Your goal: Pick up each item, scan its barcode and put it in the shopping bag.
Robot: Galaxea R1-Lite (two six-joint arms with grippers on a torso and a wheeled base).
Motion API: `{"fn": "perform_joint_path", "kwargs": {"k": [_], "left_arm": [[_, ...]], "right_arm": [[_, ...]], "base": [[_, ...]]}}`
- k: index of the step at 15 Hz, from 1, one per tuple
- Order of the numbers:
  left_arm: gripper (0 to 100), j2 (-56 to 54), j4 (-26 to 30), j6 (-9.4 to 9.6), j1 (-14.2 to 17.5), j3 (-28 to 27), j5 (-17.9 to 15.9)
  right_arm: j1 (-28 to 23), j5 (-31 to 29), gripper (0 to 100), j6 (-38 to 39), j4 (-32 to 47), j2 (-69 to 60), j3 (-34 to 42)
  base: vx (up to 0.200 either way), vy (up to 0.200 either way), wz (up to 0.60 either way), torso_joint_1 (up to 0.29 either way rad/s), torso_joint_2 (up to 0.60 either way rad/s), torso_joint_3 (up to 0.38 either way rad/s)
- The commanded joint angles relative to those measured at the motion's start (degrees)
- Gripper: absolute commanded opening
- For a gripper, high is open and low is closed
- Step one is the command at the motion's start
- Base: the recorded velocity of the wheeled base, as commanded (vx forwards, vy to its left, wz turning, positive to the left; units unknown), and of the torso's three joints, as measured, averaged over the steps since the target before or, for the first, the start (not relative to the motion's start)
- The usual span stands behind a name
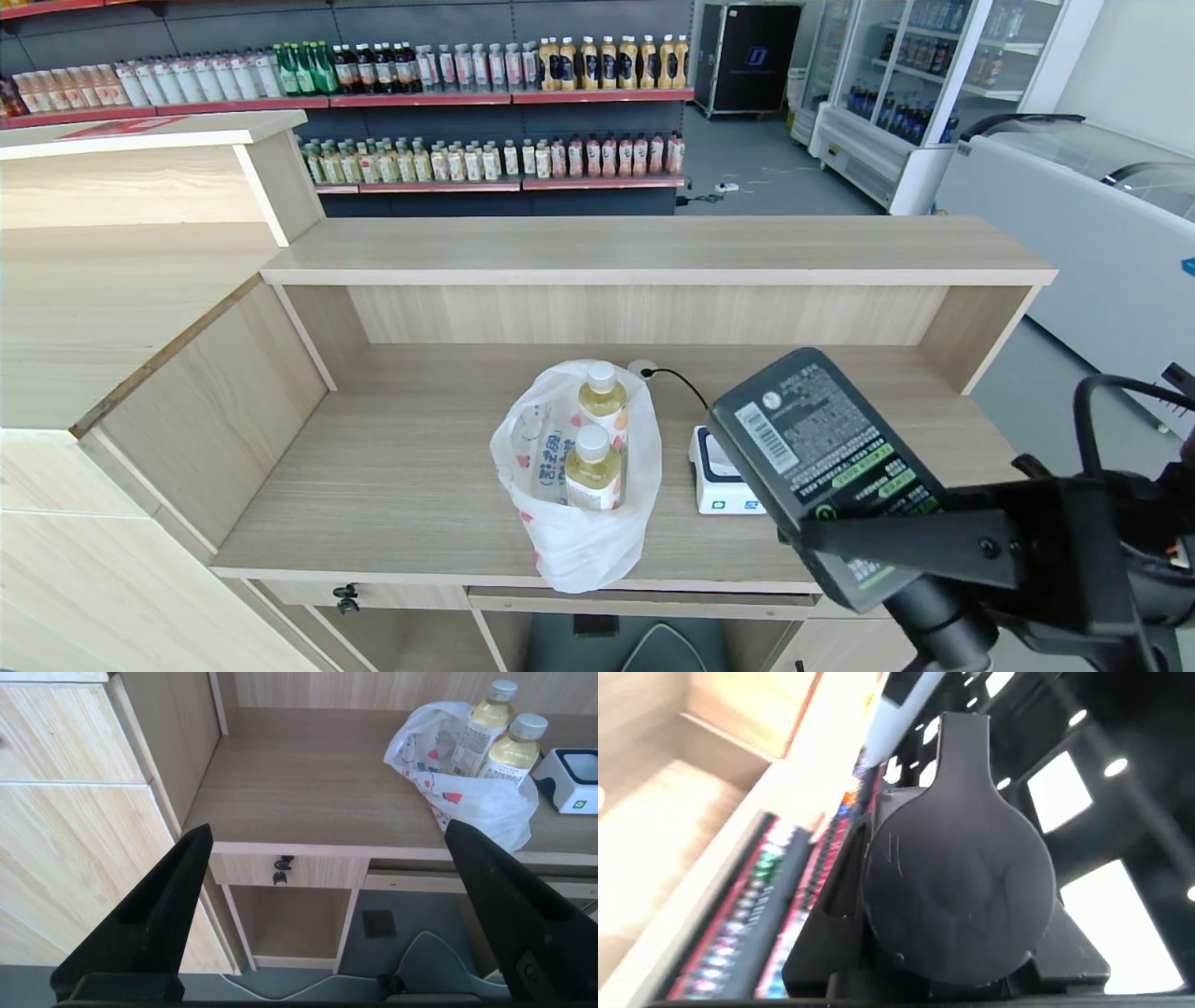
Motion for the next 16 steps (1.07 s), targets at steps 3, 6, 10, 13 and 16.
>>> {"fn": "perform_joint_path", "kwargs": {"k": [3,6,10,13,16], "left_arm": [[100,0.00,0.02,-0.05,0.00,0.00,0.00],[100,0.00,0.02,-0.05,0.00,0.00,0.00],[100,0.00,0.02,-0.05,0.00,0.00,0.00],[100,0.00,0.02,-0.05,0.00,0.00,0.00],[100,0.00,0.02,-0.05,0.00,0.00,0.00]], "right_arm": [[-21.41,-19.13,0,44.93,9.09,-4.70,1.51],[-36.27,-19.04,0,56.18,16.47,-7.68,0.72],[-40.75,-19.57,0,70.15,25.97,-8.12,-0.16],[-37.32,-27.30,0,91.07,25.17,-5.14,-3.14],[-32.22,-27.74,0,121.39,24.56,3.74,-7.36]], "base": [[0.000,0.000,0.00,0.000,0.00,0.000],[0.000,0.000,0.00,0.000,0.00,0.000],[0.000,0.000,0.00,0.000,0.00,0.000],[0.000,0.000,0.60,-0.001,0.00,-0.001],[0.000,0.000,0.20,-0.001,0.00,0.002]]}}
